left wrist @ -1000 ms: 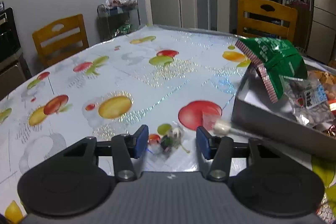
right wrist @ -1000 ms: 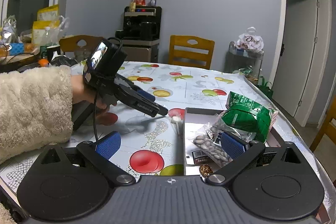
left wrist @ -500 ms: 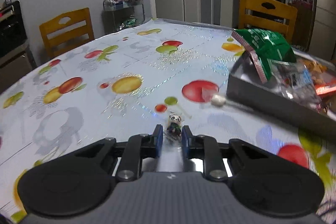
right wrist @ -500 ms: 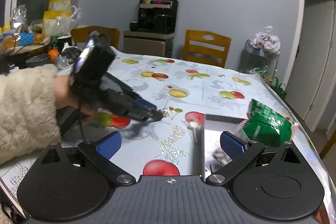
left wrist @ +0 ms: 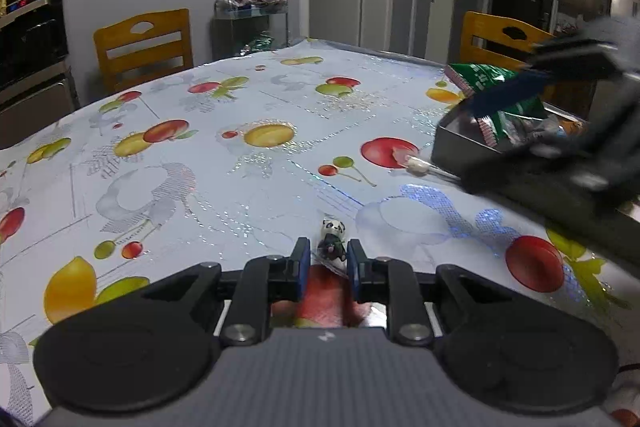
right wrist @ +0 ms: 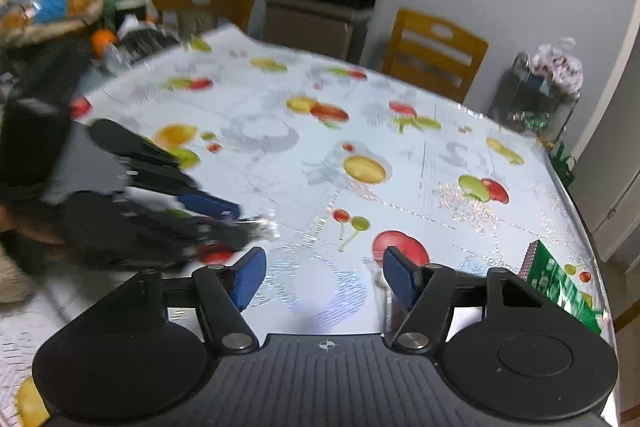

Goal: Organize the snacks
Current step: 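Close right gripper on the clear candy packet and lift it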

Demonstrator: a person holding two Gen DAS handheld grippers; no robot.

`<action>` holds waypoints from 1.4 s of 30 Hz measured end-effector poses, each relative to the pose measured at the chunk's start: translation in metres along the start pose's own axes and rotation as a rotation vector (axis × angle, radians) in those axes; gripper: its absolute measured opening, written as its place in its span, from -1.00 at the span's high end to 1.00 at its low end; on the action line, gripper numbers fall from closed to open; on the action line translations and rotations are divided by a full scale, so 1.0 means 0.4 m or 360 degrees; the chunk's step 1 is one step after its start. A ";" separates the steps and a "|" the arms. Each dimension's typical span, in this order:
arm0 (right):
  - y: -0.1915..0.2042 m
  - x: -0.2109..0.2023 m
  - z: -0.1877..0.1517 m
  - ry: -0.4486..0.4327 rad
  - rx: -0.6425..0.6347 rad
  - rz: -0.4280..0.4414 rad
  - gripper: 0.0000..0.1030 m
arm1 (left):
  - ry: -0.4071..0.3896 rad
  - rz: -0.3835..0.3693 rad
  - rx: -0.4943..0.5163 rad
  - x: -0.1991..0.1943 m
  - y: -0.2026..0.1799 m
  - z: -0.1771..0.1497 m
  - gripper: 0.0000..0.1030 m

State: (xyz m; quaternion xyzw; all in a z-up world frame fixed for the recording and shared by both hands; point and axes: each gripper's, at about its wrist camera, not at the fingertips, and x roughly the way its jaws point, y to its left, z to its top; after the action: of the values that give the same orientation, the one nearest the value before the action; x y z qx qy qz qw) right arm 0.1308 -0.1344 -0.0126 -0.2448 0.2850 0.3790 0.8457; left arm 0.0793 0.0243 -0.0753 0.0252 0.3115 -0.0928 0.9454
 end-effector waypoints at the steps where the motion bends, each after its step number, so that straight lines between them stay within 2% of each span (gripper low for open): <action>1: -0.008 0.017 0.008 0.0044 -0.0003 -0.0009 -0.15 | 0.0004 -0.0014 0.0001 -0.001 0.000 -0.001 0.66; 6: -0.046 0.113 0.062 0.0327 -0.0029 -0.0001 -0.13 | 0.0023 -0.0065 -0.0036 0.002 0.007 -0.003 0.66; 10: -0.075 0.171 0.080 0.0479 -0.0019 0.0038 -0.10 | 0.0029 -0.0087 -0.0066 0.004 0.013 -0.003 0.66; 15: -0.079 0.218 0.097 0.0619 -0.0086 0.0065 0.03 | 0.0032 -0.0099 -0.0078 0.003 0.014 -0.003 0.66; 18: -0.080 0.230 0.102 0.0653 -0.0107 0.0044 0.08 | 0.0035 -0.0103 -0.0076 0.001 0.012 -0.004 0.66; 26: -0.116 0.263 0.105 0.0719 0.0035 0.0061 0.28 | 0.0037 -0.0109 -0.0078 0.005 0.013 -0.003 0.66; 31: -0.153 0.274 0.105 0.0718 0.0160 0.0075 0.29 | 0.0037 -0.0114 -0.0084 0.004 0.014 -0.004 0.66; 33: -0.161 0.275 0.102 0.0710 0.0193 0.0101 0.36 | 0.0037 -0.0113 -0.0083 0.004 0.014 -0.004 0.66; 42: -0.142 0.262 0.094 0.0663 0.0220 0.0131 0.43 | 0.0037 -0.0116 -0.0087 0.005 0.015 -0.004 0.66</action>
State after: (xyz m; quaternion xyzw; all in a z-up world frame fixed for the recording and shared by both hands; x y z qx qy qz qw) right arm 0.2441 -0.0917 -0.0443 -0.2476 0.4886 0.3339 0.7672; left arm 0.0809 0.0302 -0.0779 -0.0111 0.3257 -0.1185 0.9380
